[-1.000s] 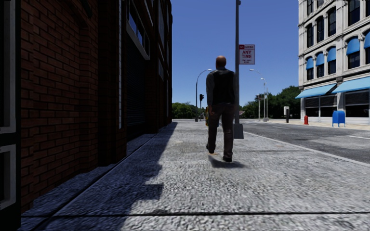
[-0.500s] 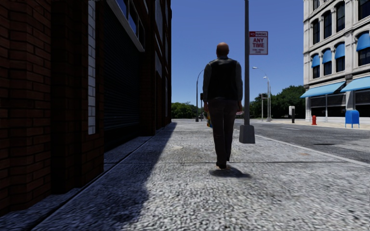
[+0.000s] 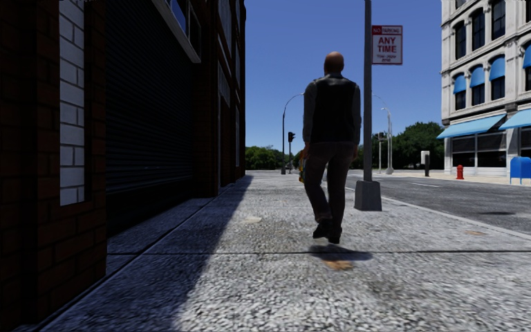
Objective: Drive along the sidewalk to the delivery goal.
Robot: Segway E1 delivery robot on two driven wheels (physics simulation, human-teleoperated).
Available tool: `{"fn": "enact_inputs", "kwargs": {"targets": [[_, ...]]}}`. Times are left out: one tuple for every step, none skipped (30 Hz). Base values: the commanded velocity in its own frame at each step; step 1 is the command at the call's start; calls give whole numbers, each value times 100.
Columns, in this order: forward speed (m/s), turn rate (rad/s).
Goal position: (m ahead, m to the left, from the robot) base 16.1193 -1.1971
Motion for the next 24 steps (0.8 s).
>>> {"fn": "enact_inputs", "kwargs": {"targets": [[43, 0], [43, 0], [43, 0], [43, 0], [43, 0], [43, 0], [43, 0], [43, 0], [43, 0], [43, 0], [43, -3], [43, -4], [43, -4], [43, -5], [43, -5], [43, 0], [43, 0], [43, 0], [43, 0], [43, 0], [43, 0], [43, 0], [43, 0], [43, 0]]}}
